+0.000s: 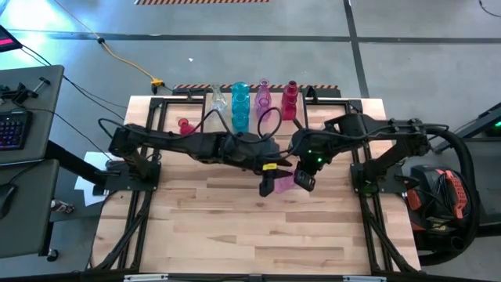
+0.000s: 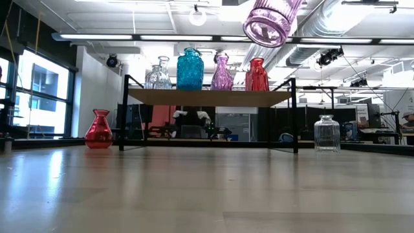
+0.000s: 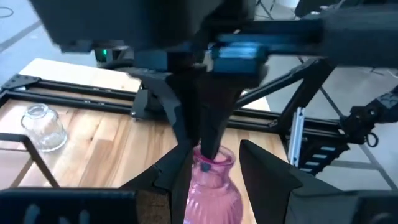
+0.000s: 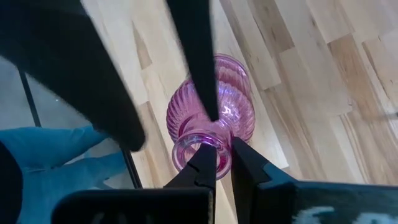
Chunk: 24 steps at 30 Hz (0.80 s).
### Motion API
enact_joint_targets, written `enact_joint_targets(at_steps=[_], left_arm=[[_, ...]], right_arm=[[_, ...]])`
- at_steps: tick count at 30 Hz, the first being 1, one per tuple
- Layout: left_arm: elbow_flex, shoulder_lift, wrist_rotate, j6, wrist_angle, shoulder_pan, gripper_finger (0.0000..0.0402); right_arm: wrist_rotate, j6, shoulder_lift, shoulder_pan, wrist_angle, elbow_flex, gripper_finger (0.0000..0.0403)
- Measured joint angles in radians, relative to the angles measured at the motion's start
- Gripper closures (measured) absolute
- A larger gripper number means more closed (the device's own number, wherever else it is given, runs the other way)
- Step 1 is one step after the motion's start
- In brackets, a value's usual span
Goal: Sort vases onto shelf
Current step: Put the purple flower vase on the shelf aligned with the other purple flower vases
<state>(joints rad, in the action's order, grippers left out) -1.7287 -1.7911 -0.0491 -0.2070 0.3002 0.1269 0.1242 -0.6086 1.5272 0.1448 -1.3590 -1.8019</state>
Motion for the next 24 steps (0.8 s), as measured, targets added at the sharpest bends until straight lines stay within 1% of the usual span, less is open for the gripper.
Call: enact_joint_targets(at_steps=[6,13,19,24], left_arm=[[0.0,-0.004,0.003,0.0,0.0,-0.018,0.0272],[0.0,-0.004,0.096,-0.025,0.039,-0.043,0.0247],[-0.002,-0.04,0.089,-0.009,0.024,-0.043,0.0224],[0.0,-0.068,0.067,-0.024,0.024,-0.043,0.0218]], right_arm=[[0.0,0.008,0.0,-0.001,-0.008,0.0,0.04],[0.0,0.015,0.0,-0.001,-0.014,0.0,0.04],[0.002,0.026,0.0,-0.019,-0.014,0.0,0.04],[0.001,0.026,0.0,-0.035,-0.016,0.0,0.04]])
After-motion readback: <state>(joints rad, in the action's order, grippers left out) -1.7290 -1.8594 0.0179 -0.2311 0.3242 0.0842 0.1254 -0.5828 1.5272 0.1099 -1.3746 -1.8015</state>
